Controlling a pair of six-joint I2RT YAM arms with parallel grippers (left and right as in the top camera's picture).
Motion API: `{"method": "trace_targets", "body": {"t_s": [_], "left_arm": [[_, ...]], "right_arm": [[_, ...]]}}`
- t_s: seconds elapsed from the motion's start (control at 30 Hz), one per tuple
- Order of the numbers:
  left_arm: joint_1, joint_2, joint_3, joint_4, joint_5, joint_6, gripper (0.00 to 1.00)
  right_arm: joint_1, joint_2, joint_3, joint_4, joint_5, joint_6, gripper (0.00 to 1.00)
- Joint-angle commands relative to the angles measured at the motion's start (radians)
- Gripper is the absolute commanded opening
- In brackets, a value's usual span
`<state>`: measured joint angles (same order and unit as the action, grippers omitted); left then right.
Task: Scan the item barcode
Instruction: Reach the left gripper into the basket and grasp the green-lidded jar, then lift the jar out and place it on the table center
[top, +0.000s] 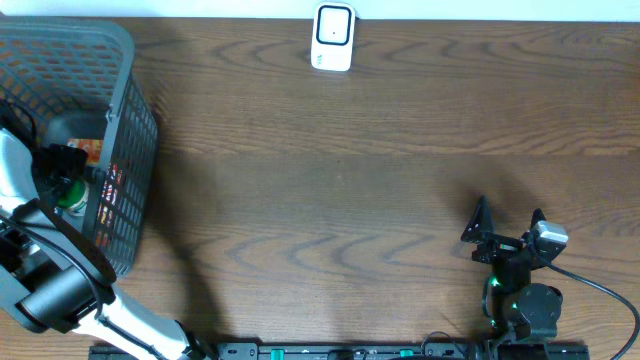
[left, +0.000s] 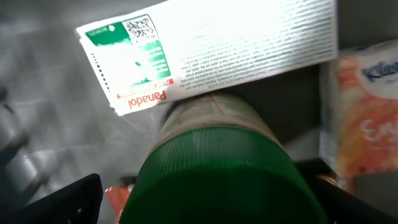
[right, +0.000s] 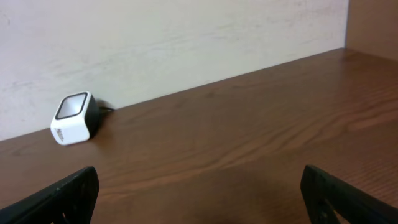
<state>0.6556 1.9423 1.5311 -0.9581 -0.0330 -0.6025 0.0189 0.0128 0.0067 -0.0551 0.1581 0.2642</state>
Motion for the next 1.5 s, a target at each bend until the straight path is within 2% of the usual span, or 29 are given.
{"method": "trace_targets", "body": {"t_s": [0.0,0.2,0.3,0.37,0.47,0.6,0.9,1.03,1.27,1.47], "left_arm": [[0.000,0.013,-0.032,0.026,-0.021,-0.002,0.98],[0.000,0.013,-0.040,0.049,-0.021,-0.002,0.96],[0.000,0.013,-0.040,0.052,-0.021,-0.002,0.79],[0.000,0.013,-0.040,0.052,-0.021,-0.001,0.75],[0.001,0.013,-0.040,0.051,-0.021,-0.001,0.75],[0.000,0.013,-0.040,0.047,-0.021,-0.001,0.69],[0.000,-0.036,-0.006,0.008,-0.016,-0.001,0.69],[0.000,-0.122,0.021,-0.016,0.023,-0.002,0.69],[0.000,-0.388,0.023,0.000,0.147,-0.006,0.70],[0.000,-0.640,0.023,0.024,0.318,-0.031,0.69]], "right_arm": [[0.002,-0.002,-0.001,-0.002,0.013,0.012,0.99],[0.002,-0.002,-0.002,-0.002,0.013,0.012,0.99],[0.002,-0.002,-0.002,-0.002,0.013,0.012,0.99],[0.002,-0.002,-0.001,-0.002,0.013,0.012,0.99],[0.002,-0.002,-0.001,-0.002,0.013,0.012,0.99],[0.002,-0.002,-0.001,-0.002,0.013,0.012,0.99],[0.002,-0.002,-0.001,-0.002,0.013,0.012,0.99],[0.002,-0.002,-0.002,-0.002,0.013,0.012,0.99],[0.002,-0.002,-0.001,-0.002,0.013,0.012,0.99],[0.002,-0.002,-0.001,-0.002,0.013,0.012,0.99]]}}
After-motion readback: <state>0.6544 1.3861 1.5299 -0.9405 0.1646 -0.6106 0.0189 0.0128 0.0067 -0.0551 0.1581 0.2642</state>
